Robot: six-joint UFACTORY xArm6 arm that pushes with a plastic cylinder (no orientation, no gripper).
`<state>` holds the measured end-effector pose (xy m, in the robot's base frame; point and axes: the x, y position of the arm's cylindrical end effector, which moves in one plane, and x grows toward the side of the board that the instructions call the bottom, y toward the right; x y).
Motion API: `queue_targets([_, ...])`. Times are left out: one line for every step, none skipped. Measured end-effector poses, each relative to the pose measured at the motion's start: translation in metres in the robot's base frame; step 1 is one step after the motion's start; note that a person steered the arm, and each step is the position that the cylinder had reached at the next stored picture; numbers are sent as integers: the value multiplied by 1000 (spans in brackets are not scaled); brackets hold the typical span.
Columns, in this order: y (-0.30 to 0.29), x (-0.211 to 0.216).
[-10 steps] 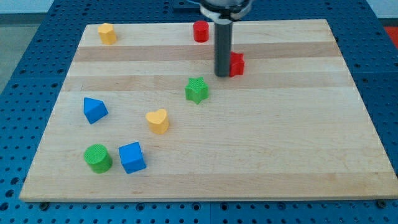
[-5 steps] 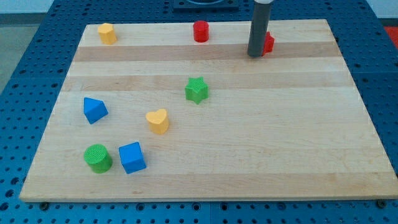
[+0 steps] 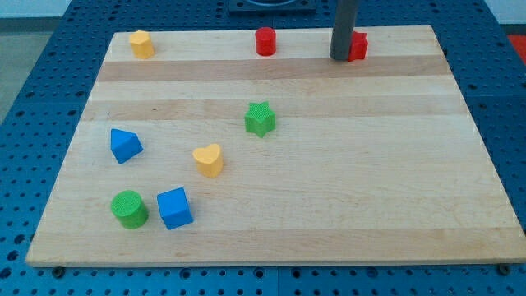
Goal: Move the red star to the top right of the board
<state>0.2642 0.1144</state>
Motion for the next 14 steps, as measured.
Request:
queue_targets([1,-3])
queue_targets([8,-9])
queue_targets([12,-16])
queue_targets([12,-20])
queue_targets([12,-24])
queue_targets([12,-27])
queue_targets([14,-27])
queue_targets([23,-27])
queue_targets([31,-27])
queue_targets([33,-27])
queue_targets([35,-27])
queue_targets([36,-27])
queue_targets([36,-28])
queue_targets([36,-28])
